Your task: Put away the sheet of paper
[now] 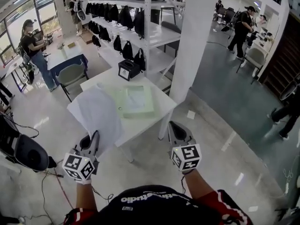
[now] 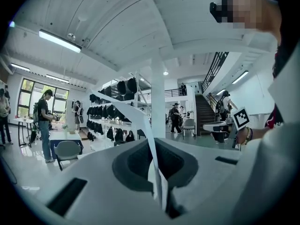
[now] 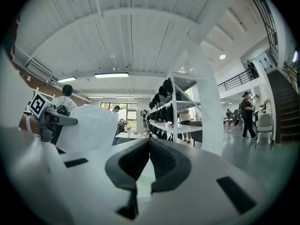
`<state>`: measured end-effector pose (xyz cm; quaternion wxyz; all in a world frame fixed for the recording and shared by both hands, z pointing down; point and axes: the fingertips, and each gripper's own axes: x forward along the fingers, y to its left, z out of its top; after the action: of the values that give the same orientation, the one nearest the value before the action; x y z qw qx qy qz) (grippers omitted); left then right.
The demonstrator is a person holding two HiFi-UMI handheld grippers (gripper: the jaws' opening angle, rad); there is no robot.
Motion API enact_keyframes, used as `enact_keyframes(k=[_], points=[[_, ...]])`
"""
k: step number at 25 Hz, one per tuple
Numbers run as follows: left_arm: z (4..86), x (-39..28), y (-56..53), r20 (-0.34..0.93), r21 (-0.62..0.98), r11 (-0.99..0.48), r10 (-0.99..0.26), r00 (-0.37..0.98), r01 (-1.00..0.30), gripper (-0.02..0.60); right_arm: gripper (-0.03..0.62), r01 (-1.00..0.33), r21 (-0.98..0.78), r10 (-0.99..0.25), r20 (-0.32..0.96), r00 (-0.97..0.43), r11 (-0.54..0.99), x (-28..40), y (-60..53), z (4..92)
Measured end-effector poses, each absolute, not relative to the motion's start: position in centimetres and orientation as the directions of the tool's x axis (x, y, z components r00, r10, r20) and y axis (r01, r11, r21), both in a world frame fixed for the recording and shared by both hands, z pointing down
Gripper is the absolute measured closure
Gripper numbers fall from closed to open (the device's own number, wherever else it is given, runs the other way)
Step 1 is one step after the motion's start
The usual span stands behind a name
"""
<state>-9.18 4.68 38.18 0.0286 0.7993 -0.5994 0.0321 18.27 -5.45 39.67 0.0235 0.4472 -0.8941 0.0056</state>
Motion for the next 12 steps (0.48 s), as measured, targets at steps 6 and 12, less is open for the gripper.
enact_keyframes(k=[6, 12], points=[[38.7, -8.5, 3.6, 0.105, -0.002, -0.250, -0.963, 0.249, -0.968, 0.577, 0.591, -0.770, -0.008, -0.769, 0.052, -0.638, 0.638, 17.6, -7.6, 40.4], [38.9, -8.7, 3.4, 0.135, -0.015, -0.213, -0.969, 0.209, -0.977, 0.577, 0.591, -0.741, -0.035, -0.739, 0.054, -0.672, 0.671, 16.7, -8.6, 40.9]])
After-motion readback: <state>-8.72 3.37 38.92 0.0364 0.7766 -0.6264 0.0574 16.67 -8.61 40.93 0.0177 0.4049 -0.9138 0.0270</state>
